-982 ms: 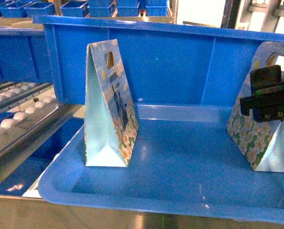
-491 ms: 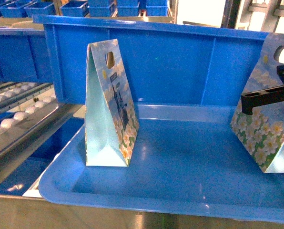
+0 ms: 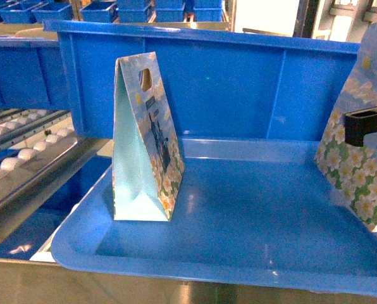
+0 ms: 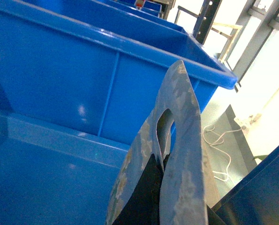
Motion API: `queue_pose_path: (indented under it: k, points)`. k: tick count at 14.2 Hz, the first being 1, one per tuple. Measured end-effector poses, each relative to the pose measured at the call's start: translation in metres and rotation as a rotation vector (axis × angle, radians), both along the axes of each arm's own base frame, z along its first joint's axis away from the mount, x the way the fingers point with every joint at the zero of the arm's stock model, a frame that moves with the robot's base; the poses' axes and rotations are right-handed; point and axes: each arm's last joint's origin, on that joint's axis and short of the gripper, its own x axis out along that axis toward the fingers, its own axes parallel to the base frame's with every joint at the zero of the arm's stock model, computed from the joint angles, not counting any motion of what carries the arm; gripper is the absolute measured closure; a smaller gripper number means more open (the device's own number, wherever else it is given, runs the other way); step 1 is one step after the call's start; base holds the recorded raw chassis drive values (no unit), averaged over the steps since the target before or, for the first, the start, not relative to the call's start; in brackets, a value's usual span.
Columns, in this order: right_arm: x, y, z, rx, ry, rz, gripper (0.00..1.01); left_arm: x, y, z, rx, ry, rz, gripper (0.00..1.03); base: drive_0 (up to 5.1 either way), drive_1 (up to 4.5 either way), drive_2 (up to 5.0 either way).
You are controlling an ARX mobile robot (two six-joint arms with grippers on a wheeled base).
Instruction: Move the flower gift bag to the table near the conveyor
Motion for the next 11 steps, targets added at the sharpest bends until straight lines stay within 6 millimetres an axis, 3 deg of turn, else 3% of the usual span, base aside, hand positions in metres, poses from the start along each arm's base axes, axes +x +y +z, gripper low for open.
queue_pose_path:
  k: [4,6,7,11]
  points:
    - [-0.029,-0.012,0.038,0.057,-0.115,0.047,0.99,0.0,0.0,0.0,0.0,0.0,0.0,0.05,0.0,0.0,0.0]
    - [-0.076,-0.045,0.058,0.097,-0.203,0.036,0.99,0.0,0.0,0.0,0.0,0.0,0.0,0.05,0.0,0.0,0.0]
    - [-0.091,-0.056,0.057,0.091,-0.233,0.001,0.99,0.0,0.0,0.0,0.0,0.0,0.0,0.05,0.0,0.0,0.0]
    - [-0.109,-0.076,0.04,0.069,-0.284,-0.09,0.99,0.0,0.0,0.0,0.0,0.0,0.0,0.05,0.0,0.0,0.0]
